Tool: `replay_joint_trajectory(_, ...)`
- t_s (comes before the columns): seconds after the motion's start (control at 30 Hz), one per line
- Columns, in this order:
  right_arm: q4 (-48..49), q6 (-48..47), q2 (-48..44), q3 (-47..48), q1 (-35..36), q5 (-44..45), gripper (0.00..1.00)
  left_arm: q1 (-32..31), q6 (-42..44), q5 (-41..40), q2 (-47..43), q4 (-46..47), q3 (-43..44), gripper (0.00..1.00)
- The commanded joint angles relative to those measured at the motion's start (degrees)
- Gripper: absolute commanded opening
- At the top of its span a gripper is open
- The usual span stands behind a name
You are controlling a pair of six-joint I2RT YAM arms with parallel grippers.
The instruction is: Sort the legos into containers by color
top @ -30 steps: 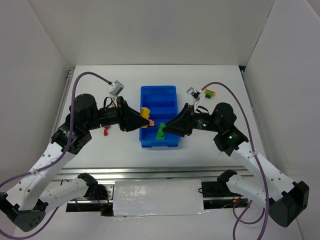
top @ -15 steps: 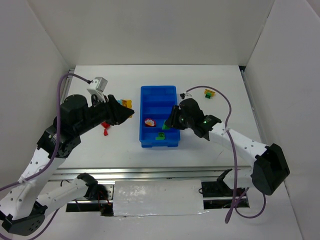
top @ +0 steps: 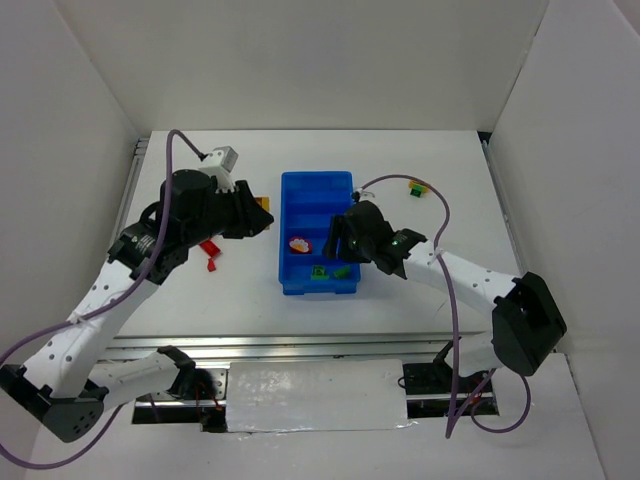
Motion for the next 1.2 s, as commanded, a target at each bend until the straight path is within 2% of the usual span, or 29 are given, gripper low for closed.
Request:
replay_joint_trajectory(0.0,0.1,0.8,-1.3,2.0,0.5,2.4,0.71,1.1,1.5,0.3,2.6,4.1,3.2,0.0)
replay_joint_trajectory(0.1,-0.1,2.1,-4.5,1.3,0.4,3.1,0.72,2.0,2.0,3.2,6.3,6.7,3.4,0.0)
replay_joint_trajectory(0.3,-2.7,6.6,-19.3,-1.4,-1.4,8.6,0.79,2.1,5.9,7.6,17.1,12.6,5.3,0.02)
replay_joint_trajectory(0.33,-4.1,6.9,-22.8,-1.5,-2.5,9.0,0.8,2.1,6.0,7.5,21.7,16.0,5.3,0.03)
replay_joint_trajectory(0.43,-8.6,6.9,-27.6,-1.0,-3.9,8.8,0.81,2.2,5.7,8.2,27.7,18.8,6.7,0.08)
replay_joint_trajectory(0.57,-14.3,7.1,-32.0,0.1,-4.5,9.7,0.81,2.2,5.5,8.8,34.5,21.0,9.1,0.17)
replay_joint_trajectory(0.7,-17.2,7.4,-36.6,-0.3,-5.0,10.4,0.83,2.1,5.3,8.5,42.4,20.7,12.4,0.15)
replay_joint_trajectory(0.8,-19.1,7.3,-37.6,-0.2,-5.2,11.2,0.83,2.1,4.8,8.3,44.9,21.1,12.8,0.15)
replay_joint_trajectory(0.9,-20.0,6.7,-38.1,0.1,-5.5,11.4,0.84,2.0,4.5,7.7,47.7,21.6,13.3,0.21)
replay_joint_trajectory(0.93,-20.1,6.5,-38.1,0.3,-5.5,11.4,0.85,2.1,4.6,7.5,48.2,21.7,13.2,0.27)
replay_joint_trajectory(1.17,-19.4,5.5,-36.9,0.9,-6.0,10.0,0.85,2.1,5.0,6.7,52.5,20.3,15.6,0.52)
